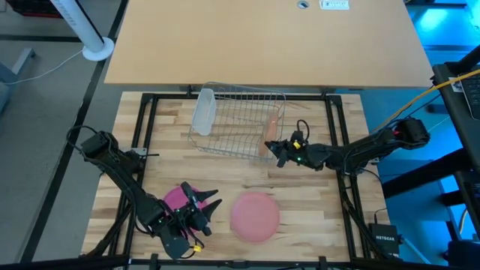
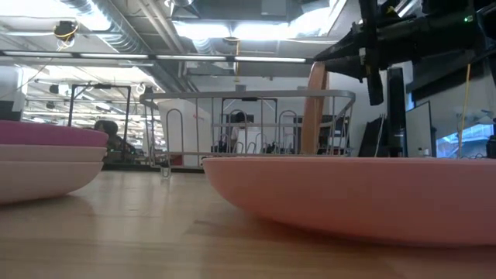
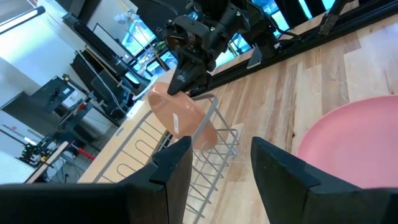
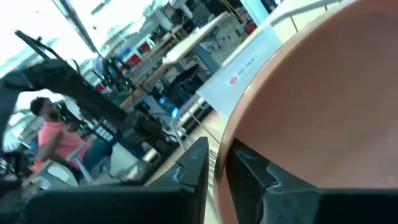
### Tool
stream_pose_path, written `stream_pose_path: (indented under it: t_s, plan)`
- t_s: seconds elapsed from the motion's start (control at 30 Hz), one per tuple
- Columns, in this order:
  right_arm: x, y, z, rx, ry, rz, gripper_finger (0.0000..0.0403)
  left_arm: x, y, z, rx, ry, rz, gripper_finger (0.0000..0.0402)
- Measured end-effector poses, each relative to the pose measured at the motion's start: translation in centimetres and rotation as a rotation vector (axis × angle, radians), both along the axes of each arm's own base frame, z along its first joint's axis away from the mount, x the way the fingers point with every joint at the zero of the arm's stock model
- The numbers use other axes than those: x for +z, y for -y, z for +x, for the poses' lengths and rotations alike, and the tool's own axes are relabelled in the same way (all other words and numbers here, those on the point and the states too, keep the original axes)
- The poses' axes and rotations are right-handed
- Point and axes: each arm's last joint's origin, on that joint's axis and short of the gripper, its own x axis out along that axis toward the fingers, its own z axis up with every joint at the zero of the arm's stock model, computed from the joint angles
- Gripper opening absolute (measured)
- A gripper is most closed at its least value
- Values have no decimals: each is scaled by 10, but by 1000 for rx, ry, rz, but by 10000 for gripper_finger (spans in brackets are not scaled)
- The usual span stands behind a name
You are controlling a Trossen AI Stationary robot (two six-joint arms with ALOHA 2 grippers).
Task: Sort dishes
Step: Put the light red plate into the dish rack
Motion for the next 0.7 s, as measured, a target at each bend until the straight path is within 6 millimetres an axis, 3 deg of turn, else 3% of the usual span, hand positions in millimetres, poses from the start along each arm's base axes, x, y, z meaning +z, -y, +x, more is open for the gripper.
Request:
stream_pose_path:
  t_s: [0.7]
  plan:
    - [0, 9, -7, -386, 44, 51, 60, 0, 0, 0, -3, -1, -4, 155]
